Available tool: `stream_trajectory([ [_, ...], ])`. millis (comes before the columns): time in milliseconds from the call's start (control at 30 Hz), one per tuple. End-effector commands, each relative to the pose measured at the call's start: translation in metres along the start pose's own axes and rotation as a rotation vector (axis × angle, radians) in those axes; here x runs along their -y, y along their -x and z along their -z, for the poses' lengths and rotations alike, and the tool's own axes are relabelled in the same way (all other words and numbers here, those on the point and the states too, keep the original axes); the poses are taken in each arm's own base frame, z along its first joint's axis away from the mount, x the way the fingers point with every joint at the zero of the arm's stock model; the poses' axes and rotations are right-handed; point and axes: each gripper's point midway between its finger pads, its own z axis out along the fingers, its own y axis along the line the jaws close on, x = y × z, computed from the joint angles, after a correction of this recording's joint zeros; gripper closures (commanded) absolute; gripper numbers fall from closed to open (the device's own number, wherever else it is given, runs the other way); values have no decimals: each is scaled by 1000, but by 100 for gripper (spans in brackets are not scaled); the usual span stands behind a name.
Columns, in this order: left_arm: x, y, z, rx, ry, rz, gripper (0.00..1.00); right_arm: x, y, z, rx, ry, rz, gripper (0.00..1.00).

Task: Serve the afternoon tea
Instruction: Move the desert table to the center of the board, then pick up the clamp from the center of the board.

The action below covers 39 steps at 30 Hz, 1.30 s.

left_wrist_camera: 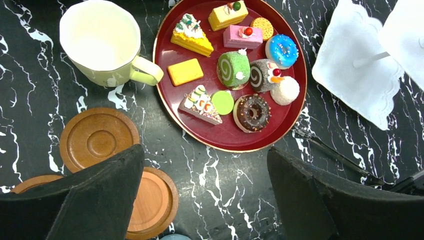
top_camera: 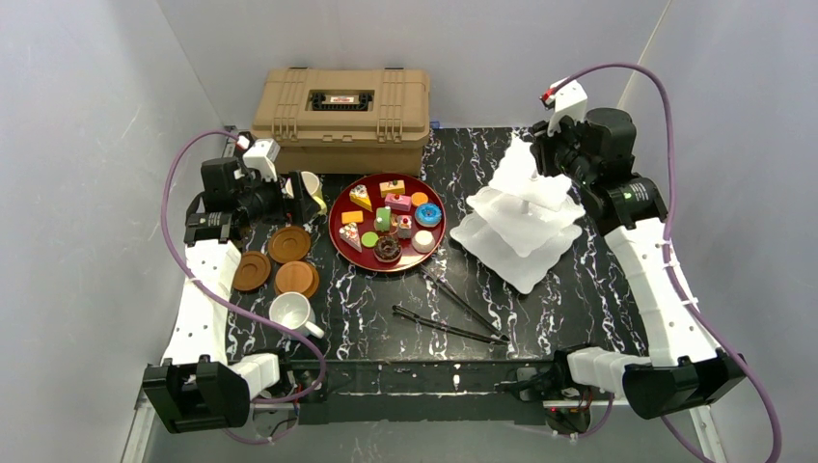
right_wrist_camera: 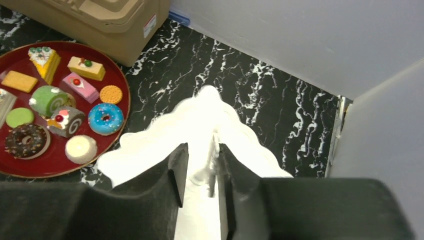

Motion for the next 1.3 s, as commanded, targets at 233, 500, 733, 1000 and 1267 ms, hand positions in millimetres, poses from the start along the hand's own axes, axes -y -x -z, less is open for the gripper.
stream_trajectory([
  [233,15,-1,9,-26,-72,-36,3,10,42,41,110,-69,-100,0],
  [500,22,-6,16,-48,-104,-78,1,-33,57,79,137,102,-178,0],
  [733,28,-7,20,-52,-131,-101,1,-89,34,79,45,299,-224,0],
  [1000,27,-3,21,-61,-127,-97,1,-226,-37,50,-148,362,-21,0],
  [1267,29,-7,21,-78,-138,-100,1,-240,-143,34,-319,339,-6,7],
])
